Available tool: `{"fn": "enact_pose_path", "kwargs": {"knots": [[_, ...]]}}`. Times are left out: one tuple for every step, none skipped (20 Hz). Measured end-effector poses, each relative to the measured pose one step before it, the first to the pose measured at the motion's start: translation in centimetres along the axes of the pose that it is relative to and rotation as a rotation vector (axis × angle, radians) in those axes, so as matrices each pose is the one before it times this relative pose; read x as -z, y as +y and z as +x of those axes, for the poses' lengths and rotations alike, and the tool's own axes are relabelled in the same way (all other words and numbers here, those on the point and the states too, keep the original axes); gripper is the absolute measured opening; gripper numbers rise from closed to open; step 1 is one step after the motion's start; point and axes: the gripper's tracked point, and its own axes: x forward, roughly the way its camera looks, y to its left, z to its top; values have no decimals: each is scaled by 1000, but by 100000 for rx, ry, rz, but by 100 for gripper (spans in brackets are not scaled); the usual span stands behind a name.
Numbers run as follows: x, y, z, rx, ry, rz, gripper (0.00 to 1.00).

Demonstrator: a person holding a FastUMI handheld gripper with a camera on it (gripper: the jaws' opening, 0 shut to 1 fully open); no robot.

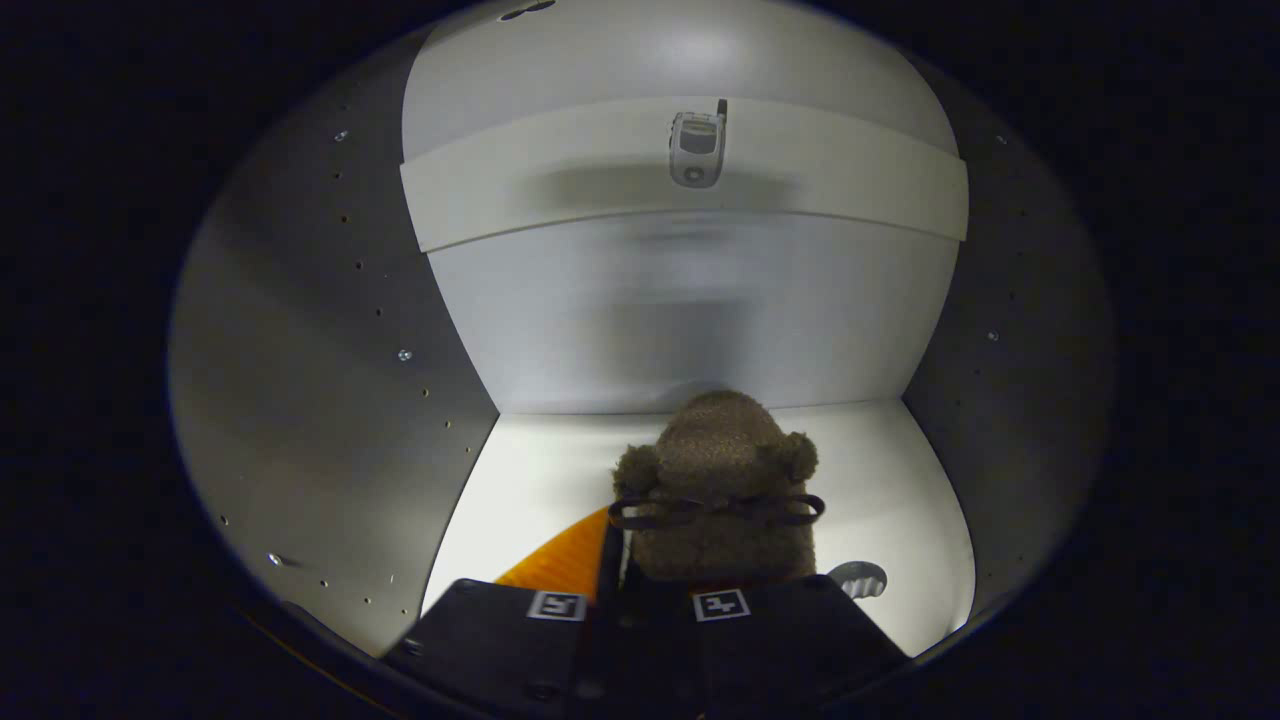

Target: Open the shoe cabinet door, grab the shoes and put them into the shoe cabinet, then close the shoe cabinet door.

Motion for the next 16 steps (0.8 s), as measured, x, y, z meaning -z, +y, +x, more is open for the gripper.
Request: {"fn": "enact_pose_path", "kwargs": {"knots": [[157, -16, -765, 219, -1359, 979, 29], [20, 262, -1148, -764, -1634, 1069, 35], [146, 54, -1169, -301, -1651, 550, 45], [-22, 278, -1244, -814, -1831, 354, 48], [-288, 239, -976, -237, -1843, -83, 56], [-369, 65, -1413, 704, -2114, -577, 65], [-437, 69, -1190, 637, -2198, -595, 74], [-259, 120, -1344, 153, -1835, -357, 75], [-289, 53, -1285, 87, -1642, -301, 80], [-279, 87, -1493, 96, -1885, -191, 84], [-483, 85, -1796, 38, -2484, 343, 92], [-433, 262, -1754, -569, -2843, 108, 94], [-378, 108, -1629, -226, -2498, -109, 95], [-288, 4, -1713, 248, -1577, -144, 95], [-280, 34, -1700, -184, -1477, 193, 95], [-308, -57, -1792, 425, -1979, 462, 96]]}}
